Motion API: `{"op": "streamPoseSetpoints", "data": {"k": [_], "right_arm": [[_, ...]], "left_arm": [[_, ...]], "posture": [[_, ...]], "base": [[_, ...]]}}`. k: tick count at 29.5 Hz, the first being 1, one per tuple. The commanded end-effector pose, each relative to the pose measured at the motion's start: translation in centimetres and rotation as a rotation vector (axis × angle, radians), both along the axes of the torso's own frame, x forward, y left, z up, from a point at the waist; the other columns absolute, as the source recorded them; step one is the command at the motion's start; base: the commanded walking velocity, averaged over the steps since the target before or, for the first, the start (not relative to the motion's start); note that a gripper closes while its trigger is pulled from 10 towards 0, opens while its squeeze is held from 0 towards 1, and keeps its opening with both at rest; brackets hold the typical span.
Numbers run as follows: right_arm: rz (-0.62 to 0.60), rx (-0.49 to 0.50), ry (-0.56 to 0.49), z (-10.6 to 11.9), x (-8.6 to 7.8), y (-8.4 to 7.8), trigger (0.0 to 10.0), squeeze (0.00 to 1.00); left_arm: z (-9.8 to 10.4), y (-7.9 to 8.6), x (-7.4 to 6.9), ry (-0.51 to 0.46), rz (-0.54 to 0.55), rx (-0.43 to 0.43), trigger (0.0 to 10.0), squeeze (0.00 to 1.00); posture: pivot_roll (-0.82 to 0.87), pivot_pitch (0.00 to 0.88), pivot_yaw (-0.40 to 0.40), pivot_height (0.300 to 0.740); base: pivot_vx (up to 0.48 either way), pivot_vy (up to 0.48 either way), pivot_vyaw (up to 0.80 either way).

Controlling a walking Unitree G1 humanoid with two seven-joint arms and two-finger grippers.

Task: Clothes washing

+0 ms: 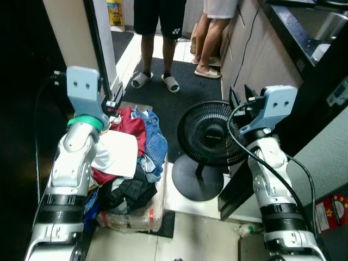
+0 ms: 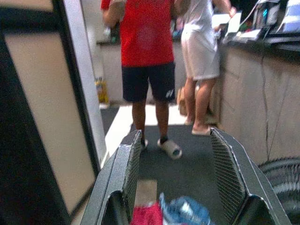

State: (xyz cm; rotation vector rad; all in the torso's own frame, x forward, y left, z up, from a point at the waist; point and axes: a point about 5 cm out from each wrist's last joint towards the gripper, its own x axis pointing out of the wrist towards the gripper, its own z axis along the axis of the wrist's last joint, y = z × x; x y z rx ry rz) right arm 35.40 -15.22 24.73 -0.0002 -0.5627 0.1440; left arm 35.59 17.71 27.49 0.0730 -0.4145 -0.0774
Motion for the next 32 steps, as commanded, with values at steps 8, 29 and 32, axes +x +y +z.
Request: {"op": "streamPoseSetpoints", "data": {"k": [8,29,32], "right_arm": [[0.015,-0.015,0.032,-0.5,-0.5,0.9,10.0,0.0],[0.04,-0.048,0.069,-1.1,-0.3,2.1,10.0,0.0],[0.032,-0.062,0.073,-1.2,-0.2,2.1,10.0,0.0]], "left_arm": [[-0.5,-0.1,-0.4,0.014,-0.008,0.002,10.0,0.0],[-0.6,0.5,-0.6,0.012,0.025,0.01,10.0,0.0],[-0.6,0.5,-0.6,0.012,0.028,0.011,10.0,0.0]], "posture": [[0.04,0.012,0.009,0.74],[0.06,0.023,-0.002,0.74],[0.06,0.024,-0.002,0.74]], "base": [[-0.139,0.0,0.0],[-0.311,0.0,0.0],[-0.18,0.0,0.75]]}}
